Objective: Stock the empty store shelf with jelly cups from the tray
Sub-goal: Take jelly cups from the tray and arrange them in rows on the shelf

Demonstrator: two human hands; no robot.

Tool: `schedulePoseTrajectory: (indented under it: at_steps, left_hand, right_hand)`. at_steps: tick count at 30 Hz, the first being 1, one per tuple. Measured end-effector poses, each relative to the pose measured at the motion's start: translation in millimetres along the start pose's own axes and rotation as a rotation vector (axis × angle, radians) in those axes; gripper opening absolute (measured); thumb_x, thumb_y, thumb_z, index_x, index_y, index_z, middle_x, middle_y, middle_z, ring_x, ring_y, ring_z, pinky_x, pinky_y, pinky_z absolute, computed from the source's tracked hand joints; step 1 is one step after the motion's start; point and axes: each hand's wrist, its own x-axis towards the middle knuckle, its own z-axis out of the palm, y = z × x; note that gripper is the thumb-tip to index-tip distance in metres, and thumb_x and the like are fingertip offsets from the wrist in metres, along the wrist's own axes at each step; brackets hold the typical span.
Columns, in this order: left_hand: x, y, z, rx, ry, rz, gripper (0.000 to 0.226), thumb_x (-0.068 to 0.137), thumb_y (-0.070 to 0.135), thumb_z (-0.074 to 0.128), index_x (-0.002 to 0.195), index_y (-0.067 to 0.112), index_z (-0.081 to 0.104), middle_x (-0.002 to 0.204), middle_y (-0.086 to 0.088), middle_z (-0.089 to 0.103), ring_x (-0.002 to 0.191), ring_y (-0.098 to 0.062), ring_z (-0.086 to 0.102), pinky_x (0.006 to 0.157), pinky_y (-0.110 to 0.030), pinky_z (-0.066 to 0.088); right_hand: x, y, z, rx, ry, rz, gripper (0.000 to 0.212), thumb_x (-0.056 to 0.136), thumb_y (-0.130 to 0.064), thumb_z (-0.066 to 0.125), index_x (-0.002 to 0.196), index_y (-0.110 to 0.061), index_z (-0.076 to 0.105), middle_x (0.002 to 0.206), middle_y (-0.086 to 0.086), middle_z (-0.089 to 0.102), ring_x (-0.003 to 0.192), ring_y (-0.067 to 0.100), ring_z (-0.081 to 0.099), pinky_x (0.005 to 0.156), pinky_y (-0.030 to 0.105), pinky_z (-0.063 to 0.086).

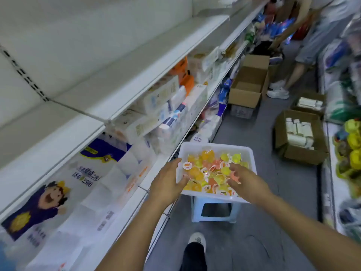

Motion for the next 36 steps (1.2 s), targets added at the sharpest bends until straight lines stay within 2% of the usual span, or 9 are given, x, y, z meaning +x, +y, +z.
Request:
schedulePoseTrajectory:
  at_steps: [3,5,9,13,18,22,29,33,36]
  left_hand:
    - [44.1,-12.3,33.4,-0.061,-0.145,-0.056,0.052,0.092,0.040,0.059,0.139,0.026,0.042,0.135,0.004,0.051,0.118,-0.015,0.052,0.088,-0.023,0.040]
    - [75.1,-25.7,56.7,-0.078,-0.251,-0.118,0.051,0.091,0.040,0.060,0.138,0.024,0.045,0.132,0.003,0.053,0.116,-0.018,0.055,0.092,-0.028,0.045]
    - [135.2,-57.2,109.0,-0.108,-0.427,-0.196,0.044,0.088,0.038,0.064,0.127,0.021,0.055,0.125,0.001,0.059,0.115,-0.017,0.056,0.094,-0.037,0.048]
    - [181.2,-81.2,158.6,-0.037,-0.532,-0.202,0.045,0.089,0.034,0.063,0.130,0.019,0.053,0.131,0.000,0.055,0.119,-0.018,0.054,0.096,-0.032,0.045]
    - [227.0,-98.7,212.1,0.147,-0.557,-0.051,0.052,0.088,0.027,0.062,0.138,0.024,0.045,0.136,0.002,0.052,0.123,-0.019,0.049,0.095,-0.033,0.045]
    - [245.6,-107.4,240.2,0.575,-0.612,0.301,0.050,0.086,0.018,0.064,0.133,0.020,0.049,0.127,-0.002,0.055,0.122,-0.023,0.045,0.091,-0.037,0.045]
    - [261.4,-116.9,265.1,0.718,-0.583,0.509,0.041,0.089,0.015,0.061,0.130,0.012,0.054,0.124,-0.007,0.061,0.122,-0.027,0.047,0.098,-0.040,0.036]
    - [255.0,-116.5,253.3,0.561,-0.592,0.276,0.046,0.089,0.032,0.064,0.130,0.019,0.051,0.127,0.000,0.057,0.120,-0.021,0.049,0.098,-0.034,0.038]
    - [240.2,-108.1,226.2,0.111,-0.448,-0.095,0.053,0.083,0.036,0.071,0.131,0.025,0.052,0.127,0.007,0.059,0.116,-0.015,0.055,0.092,-0.023,0.040]
  right_hand:
    - [38.8,23.7,22.3,-0.004,-0.119,0.087,0.042,0.089,-0.037,0.060,0.128,-0.027,0.051,0.133,-0.005,0.055,0.102,0.019,0.060,0.087,0.034,0.051]
    - [65.7,35.0,37.8,-0.002,-0.188,0.138,0.037,0.088,-0.036,0.062,0.124,-0.027,0.055,0.129,-0.003,0.058,0.105,0.019,0.059,0.089,0.031,0.050]
    - [120.6,57.0,70.2,-0.104,-0.309,0.174,0.045,0.090,-0.035,0.059,0.133,-0.028,0.048,0.133,-0.006,0.053,0.119,0.016,0.053,0.092,0.026,0.044]
    - [171.0,75.8,106.9,-0.245,-0.415,0.120,0.044,0.090,-0.022,0.056,0.133,-0.027,0.046,0.132,-0.002,0.051,0.117,0.017,0.052,0.092,0.029,0.048]
    - [219.5,90.6,151.5,-0.570,-0.442,-0.141,0.061,0.085,-0.002,0.054,0.142,-0.016,0.037,0.144,0.007,0.038,0.131,0.027,0.037,0.096,0.037,0.040]
    - [241.2,102.3,182.0,-0.790,-0.466,-0.348,0.054,0.086,-0.004,0.056,0.138,-0.007,0.040,0.143,0.015,0.039,0.137,0.033,0.028,0.100,0.043,0.034]
    - [253.4,108.6,195.3,-0.782,-0.445,-0.399,0.042,0.089,-0.006,0.053,0.131,-0.003,0.049,0.141,0.018,0.039,0.136,0.035,0.030,0.102,0.045,0.033]
    - [245.4,103.7,182.6,-0.640,-0.358,-0.223,0.049,0.077,-0.013,0.066,0.125,-0.013,0.057,0.130,0.007,0.054,0.122,0.026,0.047,0.093,0.036,0.041]
    - [237.7,88.9,163.1,-0.447,-0.340,-0.068,0.054,0.086,-0.029,0.062,0.136,-0.017,0.045,0.132,0.002,0.051,0.122,0.023,0.044,0.099,0.034,0.034]
